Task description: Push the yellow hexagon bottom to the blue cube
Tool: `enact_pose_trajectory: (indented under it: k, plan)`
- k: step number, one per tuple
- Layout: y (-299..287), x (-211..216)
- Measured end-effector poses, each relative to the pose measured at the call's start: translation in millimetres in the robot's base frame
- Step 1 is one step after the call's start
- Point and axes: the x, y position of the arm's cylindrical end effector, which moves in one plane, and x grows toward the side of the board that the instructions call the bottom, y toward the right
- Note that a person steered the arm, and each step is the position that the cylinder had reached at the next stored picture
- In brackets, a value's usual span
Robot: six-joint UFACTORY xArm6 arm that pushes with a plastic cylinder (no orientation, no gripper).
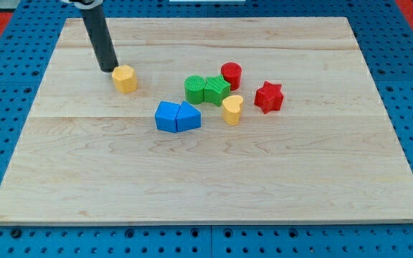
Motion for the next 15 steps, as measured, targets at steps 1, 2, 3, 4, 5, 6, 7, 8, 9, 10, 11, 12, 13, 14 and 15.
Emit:
enact_pose_trajectory:
  k: [1,2,3,4,5,6,7,8,9,10,11,12,13,14,15]
  plan:
    - [5,12]
    - [-13,29]
    - [-7,37]
    - [-15,14]
    - [-30,11]
    - [-29,11]
    - [14,10]
    - [38,10]
    - [44,30]
    - [59,51]
    - [52,74]
    - [15,79]
    - [9,105]
    - [9,124]
    - [-27,127]
